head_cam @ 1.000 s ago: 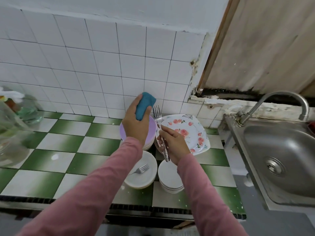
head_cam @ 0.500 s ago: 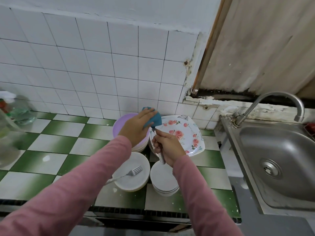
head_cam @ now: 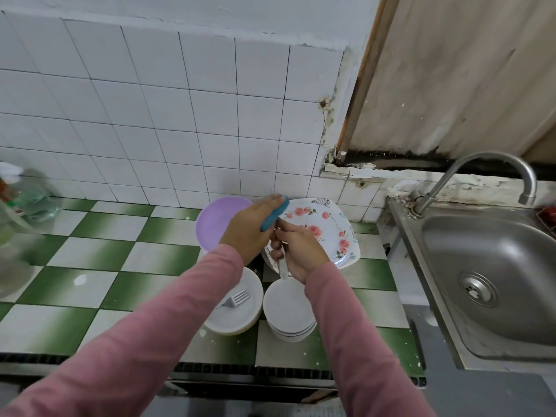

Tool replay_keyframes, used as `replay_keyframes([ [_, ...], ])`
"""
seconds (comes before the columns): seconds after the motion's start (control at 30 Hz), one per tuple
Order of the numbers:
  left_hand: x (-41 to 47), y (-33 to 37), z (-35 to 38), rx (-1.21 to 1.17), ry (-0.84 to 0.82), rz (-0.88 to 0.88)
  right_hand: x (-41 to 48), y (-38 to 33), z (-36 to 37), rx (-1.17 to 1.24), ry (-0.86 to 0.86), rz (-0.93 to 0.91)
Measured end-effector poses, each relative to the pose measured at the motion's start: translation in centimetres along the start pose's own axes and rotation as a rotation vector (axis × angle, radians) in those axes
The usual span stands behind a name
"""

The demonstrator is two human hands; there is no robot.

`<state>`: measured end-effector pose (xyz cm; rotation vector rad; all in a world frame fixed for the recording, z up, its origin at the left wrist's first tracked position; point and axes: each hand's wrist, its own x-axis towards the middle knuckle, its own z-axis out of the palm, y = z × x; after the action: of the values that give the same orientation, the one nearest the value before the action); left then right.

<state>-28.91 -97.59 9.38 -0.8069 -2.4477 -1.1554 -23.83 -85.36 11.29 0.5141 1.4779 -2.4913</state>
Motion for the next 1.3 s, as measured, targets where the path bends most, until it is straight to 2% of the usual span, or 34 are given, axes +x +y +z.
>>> replay_keyframes([
  [0.1, -0.2, 0.0, 0.0, -0.069, -0.052, -0.071, 0.2, 0.1, -0.6, -0.001, 0.003, -0.002],
  [0.23, 1.2, -0.5, -0.6, 0.018, -0.003, -0.035, 0.1, 0.0, -1.1, -0.011, -0.031, -0.011],
  [0.3, 1.4, 0.0, -0.6, -0.013, -0.02, -0.05, 0.1, -0.5, -1.0, -0.025, -0.035, -0.026],
  [0.43, 0.8, 0.7, -0.7, -0.153, -0.106, -0.221, 0.3, -0.8, -1.5, -0.063, -0.007, -0.047],
  [0.53, 1.2, 0.9, -0.9, -0.286, -0.003, -0.398, 0.1, -0.3, -1.9, -0.073, -0.02, -0.048],
  [0.67, 1.0, 1.5, -0.7, -0.418, 0.169, -0.486, -0.2, -0.1, -1.8, -0.1, -0.037, -0.061],
  [0.9, 1.9, 0.7, -1.0, -0.688, 0.355, -0.731, -0.8, -1.3, -1.9, 0.06, -0.027, -0.075],
  [1.07, 2.1, 1.7, -1.2, -0.653, 0.304, -0.6, -0.7, 0.0, -1.6, 0.091, -0.002, -0.042],
  [1.2, 1.0, 2.9, -0.1, -0.569, 0.136, -0.52, -0.5, -0.1, -0.8, 0.056, -0.013, -0.064],
  [1.3, 0.5, 3.0, 0.5, -0.624, 0.124, -0.524, -0.3, -0.6, -1.2, 0.041, 0.016, -0.098],
])
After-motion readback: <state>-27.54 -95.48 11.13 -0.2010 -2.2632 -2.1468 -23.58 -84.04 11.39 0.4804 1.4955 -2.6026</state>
